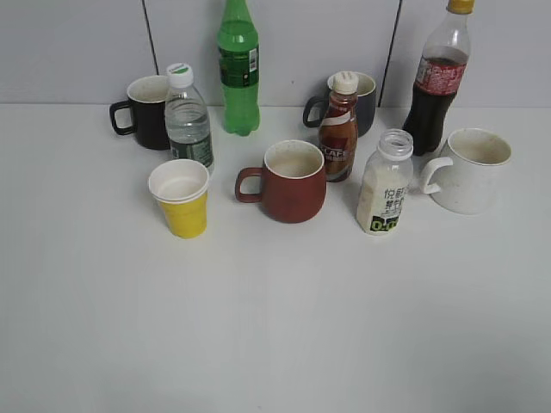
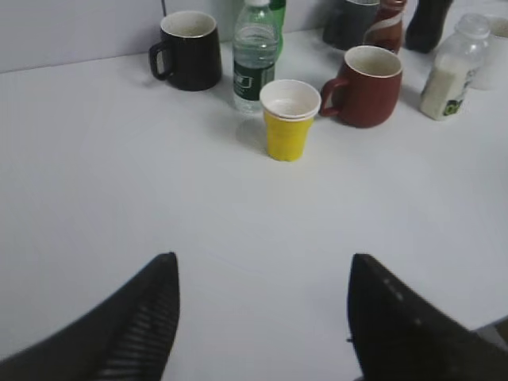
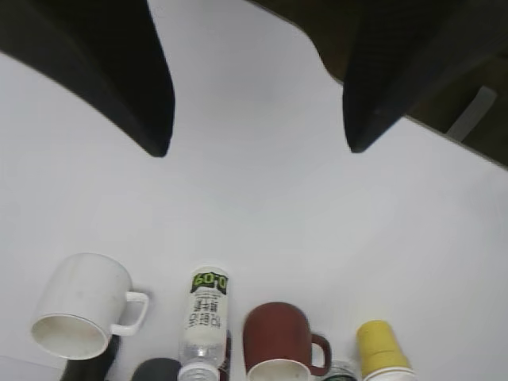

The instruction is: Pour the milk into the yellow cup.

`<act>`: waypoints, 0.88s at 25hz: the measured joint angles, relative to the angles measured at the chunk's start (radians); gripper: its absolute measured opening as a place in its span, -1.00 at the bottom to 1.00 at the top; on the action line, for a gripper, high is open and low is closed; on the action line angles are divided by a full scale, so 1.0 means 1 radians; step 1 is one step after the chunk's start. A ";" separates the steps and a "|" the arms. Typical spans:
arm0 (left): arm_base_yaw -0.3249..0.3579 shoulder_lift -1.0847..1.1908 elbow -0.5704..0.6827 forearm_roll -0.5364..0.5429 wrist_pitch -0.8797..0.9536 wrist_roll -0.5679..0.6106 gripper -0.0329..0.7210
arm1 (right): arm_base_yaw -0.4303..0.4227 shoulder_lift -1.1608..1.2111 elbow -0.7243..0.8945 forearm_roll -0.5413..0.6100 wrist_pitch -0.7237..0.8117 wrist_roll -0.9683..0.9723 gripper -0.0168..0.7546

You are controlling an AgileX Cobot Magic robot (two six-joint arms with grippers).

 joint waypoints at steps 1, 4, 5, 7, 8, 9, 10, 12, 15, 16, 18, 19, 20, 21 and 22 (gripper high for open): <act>0.020 0.000 0.000 0.000 0.000 0.000 0.43 | -0.035 0.000 0.000 0.000 0.000 0.000 0.34; 0.117 0.000 0.000 0.000 0.000 0.000 0.43 | -0.156 0.000 0.000 0.000 0.000 0.000 0.34; 0.224 -0.001 0.000 0.000 0.000 0.000 0.43 | -0.196 0.000 0.000 0.000 0.000 0.000 0.34; 0.278 -0.001 0.000 0.000 0.000 0.000 0.43 | -0.253 0.000 0.000 0.000 0.000 0.000 0.34; 0.321 -0.001 0.000 0.000 0.000 0.000 0.43 | -0.276 0.000 0.000 0.000 0.000 0.000 0.34; 0.336 -0.001 0.000 0.000 0.000 0.000 0.43 | -0.289 0.000 0.000 0.000 0.000 0.000 0.34; 0.343 -0.001 0.000 0.000 0.000 0.000 0.43 | -0.299 0.000 0.000 0.000 0.000 0.000 0.34; 0.351 -0.002 0.000 0.000 -0.001 0.000 0.43 | -0.305 -0.011 0.001 0.000 -0.001 0.000 0.34; 0.351 -0.002 0.000 0.000 -0.001 0.000 0.43 | -0.306 -0.025 0.001 0.000 -0.001 0.000 0.34; 0.351 -0.002 0.000 0.000 -0.003 0.000 0.43 | -0.306 -0.026 0.001 0.000 -0.001 0.000 0.34; 0.351 -0.002 0.000 0.000 -0.003 0.000 0.43 | -0.306 -0.026 0.001 0.000 -0.001 0.000 0.34; 0.351 -0.002 0.000 0.000 -0.003 0.000 0.43 | -0.306 -0.026 0.001 0.000 -0.001 0.000 0.34; 0.351 -0.002 0.000 0.000 -0.003 0.000 0.43 | -0.306 -0.026 0.002 0.000 -0.001 0.000 0.34; 0.351 -0.002 0.000 0.000 -0.003 0.000 0.43 | -0.306 -0.026 0.002 0.000 -0.001 0.000 0.34; 0.351 -0.002 0.000 0.000 -0.003 0.000 0.43 | -0.306 -0.026 0.002 0.000 -0.001 0.000 0.34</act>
